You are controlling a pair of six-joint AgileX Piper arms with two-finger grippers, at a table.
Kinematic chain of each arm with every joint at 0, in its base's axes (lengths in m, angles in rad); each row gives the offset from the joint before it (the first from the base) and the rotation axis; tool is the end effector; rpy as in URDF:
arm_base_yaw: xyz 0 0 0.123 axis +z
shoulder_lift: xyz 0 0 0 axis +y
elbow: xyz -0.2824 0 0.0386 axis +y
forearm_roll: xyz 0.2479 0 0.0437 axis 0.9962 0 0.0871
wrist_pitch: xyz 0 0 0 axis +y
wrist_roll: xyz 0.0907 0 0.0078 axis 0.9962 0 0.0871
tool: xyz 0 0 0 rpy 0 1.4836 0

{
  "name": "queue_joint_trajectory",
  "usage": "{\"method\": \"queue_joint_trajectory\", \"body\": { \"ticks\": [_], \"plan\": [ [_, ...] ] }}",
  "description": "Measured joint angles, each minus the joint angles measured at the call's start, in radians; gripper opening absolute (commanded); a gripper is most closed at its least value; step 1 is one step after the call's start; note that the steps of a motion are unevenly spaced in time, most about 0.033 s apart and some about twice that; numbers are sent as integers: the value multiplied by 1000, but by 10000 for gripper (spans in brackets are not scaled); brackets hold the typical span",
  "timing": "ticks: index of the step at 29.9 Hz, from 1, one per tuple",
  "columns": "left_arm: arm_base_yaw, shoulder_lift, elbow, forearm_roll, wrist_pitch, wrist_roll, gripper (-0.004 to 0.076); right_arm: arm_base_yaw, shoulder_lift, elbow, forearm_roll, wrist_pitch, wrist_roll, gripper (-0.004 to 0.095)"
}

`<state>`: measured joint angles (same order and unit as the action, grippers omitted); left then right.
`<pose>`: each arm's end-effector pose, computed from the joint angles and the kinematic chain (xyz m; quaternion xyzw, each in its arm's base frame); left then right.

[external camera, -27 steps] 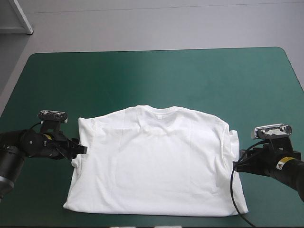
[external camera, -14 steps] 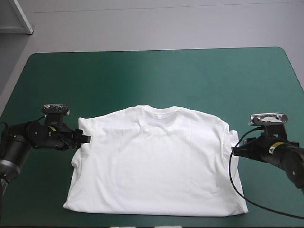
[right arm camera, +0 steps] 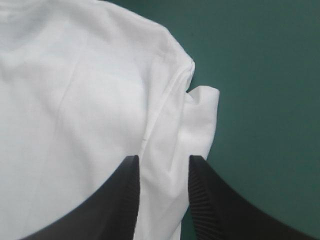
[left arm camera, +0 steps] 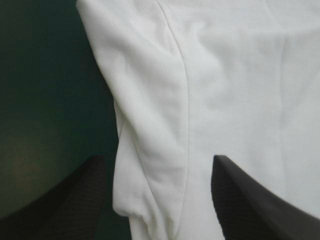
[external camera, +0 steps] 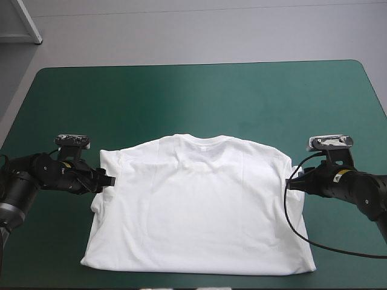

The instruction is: Fold the cloth

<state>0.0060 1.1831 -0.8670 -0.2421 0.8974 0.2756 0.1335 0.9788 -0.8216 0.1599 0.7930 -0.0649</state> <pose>0.2178 -0.0158 0.2833 0.0780 0.9666 -0.0769 0.2319 0.1823 0.0349 0.3148 -0.0599 0.9337 0.0846 0.3427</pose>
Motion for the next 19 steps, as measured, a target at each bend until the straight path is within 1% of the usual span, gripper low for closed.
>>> {"method": "queue_joint_trajectory", "body": {
  "ticks": [3,5,7,10,15,19],
  "plan": [
    [0,0,0,0,72,7,448,0,-4,-22,13,42,-32,302],
    [0,-11,0,1,131,14,449,0,-9,-25,18,95,-49,303],
    [0,-38,7,5,162,15,448,0,-21,-25,18,144,-59,312],
    [0,-136,29,22,215,-11,448,0,-77,-25,34,184,-63,318],
    [0,-328,61,52,294,-104,448,0,-204,-25,34,246,-50,318],
    [0,-396,126,64,340,-147,445,0,-266,-25,27,306,-28,318]
  ]
}}
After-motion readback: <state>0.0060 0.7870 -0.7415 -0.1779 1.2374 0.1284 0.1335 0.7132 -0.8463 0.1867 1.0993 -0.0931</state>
